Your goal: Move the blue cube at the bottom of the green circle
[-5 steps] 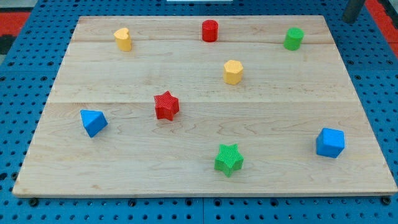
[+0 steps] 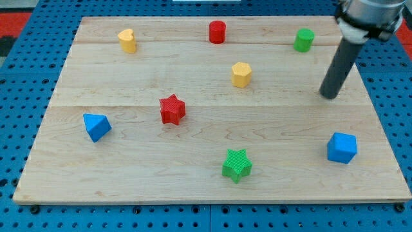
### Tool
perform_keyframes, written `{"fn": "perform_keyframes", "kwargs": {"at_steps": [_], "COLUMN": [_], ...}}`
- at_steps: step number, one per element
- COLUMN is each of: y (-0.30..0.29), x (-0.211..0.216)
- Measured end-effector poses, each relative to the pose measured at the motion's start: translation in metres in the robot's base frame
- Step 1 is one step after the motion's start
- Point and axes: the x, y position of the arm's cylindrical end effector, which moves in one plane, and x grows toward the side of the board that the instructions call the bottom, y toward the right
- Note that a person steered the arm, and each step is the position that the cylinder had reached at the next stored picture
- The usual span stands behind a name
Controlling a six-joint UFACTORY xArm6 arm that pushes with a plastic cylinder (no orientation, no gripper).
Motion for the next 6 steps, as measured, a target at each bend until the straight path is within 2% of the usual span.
{"fn": "perform_keyframes", "kwargs": {"at_steps": [1,2,3,4,5,6], "y": [0.067,0.088,0.121,0.062,0.054,0.013], "x": [0.020,0.049,0.119,0.173,0.143,0.102]}}
